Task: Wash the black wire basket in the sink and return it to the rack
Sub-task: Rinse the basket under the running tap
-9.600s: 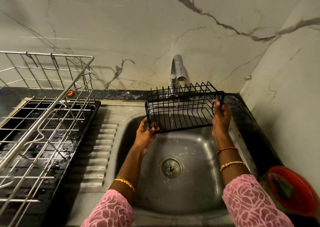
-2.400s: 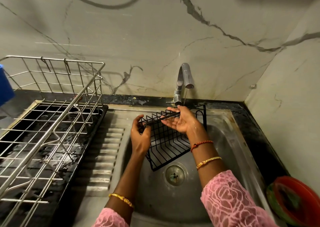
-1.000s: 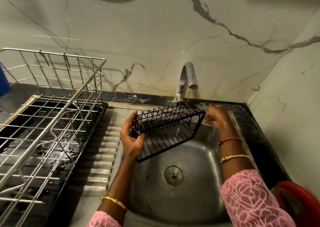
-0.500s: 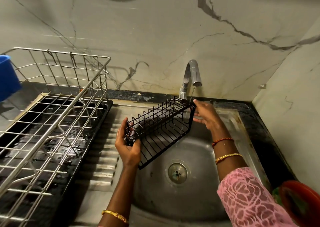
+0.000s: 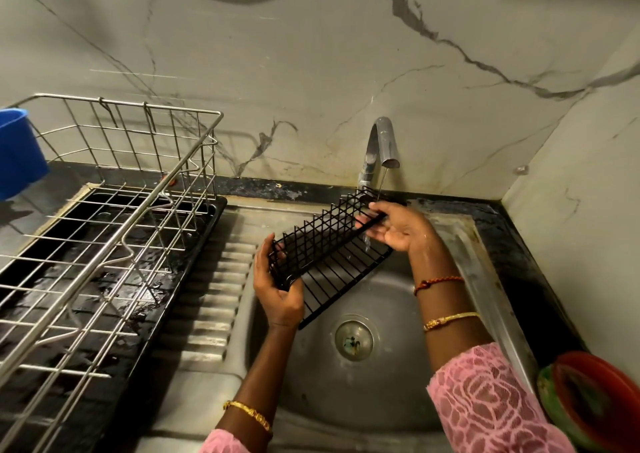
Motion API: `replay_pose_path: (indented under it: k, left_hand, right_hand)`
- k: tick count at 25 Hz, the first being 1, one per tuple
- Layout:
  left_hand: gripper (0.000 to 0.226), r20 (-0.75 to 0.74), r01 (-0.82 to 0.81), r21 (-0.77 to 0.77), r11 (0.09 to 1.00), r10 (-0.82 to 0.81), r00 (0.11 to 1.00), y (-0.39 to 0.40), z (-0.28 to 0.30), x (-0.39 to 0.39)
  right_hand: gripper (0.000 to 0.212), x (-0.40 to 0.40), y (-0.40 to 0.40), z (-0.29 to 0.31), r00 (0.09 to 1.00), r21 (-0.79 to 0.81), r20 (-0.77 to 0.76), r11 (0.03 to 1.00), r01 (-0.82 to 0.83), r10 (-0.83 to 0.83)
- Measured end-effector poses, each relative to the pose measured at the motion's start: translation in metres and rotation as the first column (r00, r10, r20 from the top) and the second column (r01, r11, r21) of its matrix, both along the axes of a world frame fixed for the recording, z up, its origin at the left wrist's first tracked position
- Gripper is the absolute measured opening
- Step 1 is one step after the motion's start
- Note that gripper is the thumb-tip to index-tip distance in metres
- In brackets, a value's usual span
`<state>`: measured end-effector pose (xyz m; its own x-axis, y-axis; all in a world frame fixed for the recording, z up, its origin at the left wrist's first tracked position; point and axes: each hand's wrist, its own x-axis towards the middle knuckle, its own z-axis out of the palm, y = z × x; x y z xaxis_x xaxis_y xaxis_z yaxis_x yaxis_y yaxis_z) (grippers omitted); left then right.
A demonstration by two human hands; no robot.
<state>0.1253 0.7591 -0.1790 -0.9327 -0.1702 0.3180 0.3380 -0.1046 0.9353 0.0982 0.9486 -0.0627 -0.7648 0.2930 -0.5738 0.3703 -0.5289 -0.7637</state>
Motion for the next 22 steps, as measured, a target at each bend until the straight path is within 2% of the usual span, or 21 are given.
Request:
replay_pose_path:
  k: [2,5,8,12,15,18,22]
  left_hand:
    - [0.072,-0.011,0.051,-0.016,0.999,-0.051,0.999,0.008,0.004,-0.003]
    - [0.068,-0.029,0.147,-0.061,0.987,-0.149,0.988,0.020,0.008,-0.016]
    - [0.065,0.014,0.259,-0.112,0.959,-0.259,0.966,0.033,0.013,-0.032]
    - [0.053,0.123,0.324,-0.206,0.923,-0.304,0.945,0.047,0.016,-0.050]
    - [0.044,0.220,0.306,-0.322,0.896,-0.244,0.945,0.060,0.014,-0.058]
    - [0.039,0.316,0.225,-0.372,0.900,-0.105,0.943,0.070,0.013,-0.051]
    - [0.027,0.227,0.138,-0.292,0.947,-0.072,0.971,0.077,0.017,-0.036]
  right_hand:
    - [0.016,0.007,0.008,-0.002,0.993,-0.213,-0.054,0.973,0.088,-0.102]
    - [0.021,0.020,0.023,-0.004,0.969,-0.308,-0.088,0.932,0.193,-0.229]
    - [0.023,0.030,0.030,-0.004,0.923,-0.313,-0.106,0.894,0.322,-0.369]
    - [0.025,0.032,0.034,-0.011,0.822,-0.279,-0.151,0.822,0.497,-0.549]
    - [0.015,0.030,0.038,-0.017,0.717,-0.232,-0.184,0.739,0.633,-0.672]
    - [0.020,0.026,0.040,-0.016,0.626,-0.206,-0.185,0.653,0.729,-0.758]
    - [0.015,0.026,0.034,-0.007,0.514,-0.277,-0.220,0.558,0.782,-0.829]
